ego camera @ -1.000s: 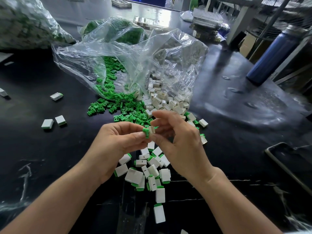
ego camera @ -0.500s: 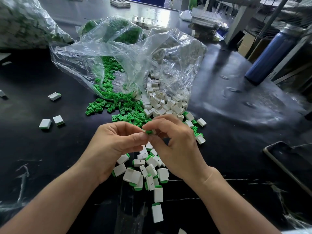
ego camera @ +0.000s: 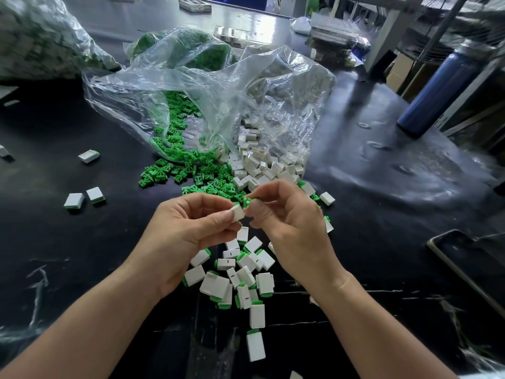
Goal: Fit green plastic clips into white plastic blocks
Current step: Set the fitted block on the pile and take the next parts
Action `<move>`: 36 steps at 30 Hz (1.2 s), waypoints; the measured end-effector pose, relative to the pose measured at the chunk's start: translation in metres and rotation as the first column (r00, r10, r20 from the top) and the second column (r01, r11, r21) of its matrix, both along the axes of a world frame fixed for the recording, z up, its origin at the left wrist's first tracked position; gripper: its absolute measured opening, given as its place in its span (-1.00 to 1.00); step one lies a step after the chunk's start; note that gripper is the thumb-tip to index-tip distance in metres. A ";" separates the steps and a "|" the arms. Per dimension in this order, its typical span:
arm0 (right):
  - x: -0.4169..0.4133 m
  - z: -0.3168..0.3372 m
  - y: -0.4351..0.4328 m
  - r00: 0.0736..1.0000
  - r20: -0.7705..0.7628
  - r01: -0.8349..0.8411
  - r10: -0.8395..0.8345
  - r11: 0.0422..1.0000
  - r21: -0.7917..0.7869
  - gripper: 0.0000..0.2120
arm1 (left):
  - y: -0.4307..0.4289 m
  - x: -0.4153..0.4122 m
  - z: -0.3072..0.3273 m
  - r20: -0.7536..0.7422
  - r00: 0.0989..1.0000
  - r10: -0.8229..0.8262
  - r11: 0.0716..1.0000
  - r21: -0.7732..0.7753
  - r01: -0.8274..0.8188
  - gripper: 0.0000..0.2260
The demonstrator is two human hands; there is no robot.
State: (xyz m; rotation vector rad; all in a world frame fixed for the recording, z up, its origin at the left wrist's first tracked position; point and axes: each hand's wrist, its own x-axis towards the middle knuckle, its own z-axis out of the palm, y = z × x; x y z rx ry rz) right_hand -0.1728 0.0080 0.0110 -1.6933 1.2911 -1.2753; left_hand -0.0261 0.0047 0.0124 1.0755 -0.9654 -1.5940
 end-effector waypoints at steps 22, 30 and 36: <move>-0.006 0.004 -0.002 1.000 0.013 -0.008 0.008 1.000 -0.002 -0.69 | 0.005 0.001 0.000 0.045 0.998 -0.038 0.997 -0.058 0.040 -0.84; -0.005 0.007 0.000 0.991 0.119 -0.072 0.065 0.996 0.056 -0.76 | 0.006 -0.001 0.000 0.127 0.991 -0.029 0.995 -0.086 0.040 -0.84; -0.004 0.006 0.001 0.995 0.074 -0.074 0.070 0.995 0.062 -0.80 | 0.006 -0.002 0.001 0.151 0.988 -0.035 0.995 -0.091 0.050 -0.77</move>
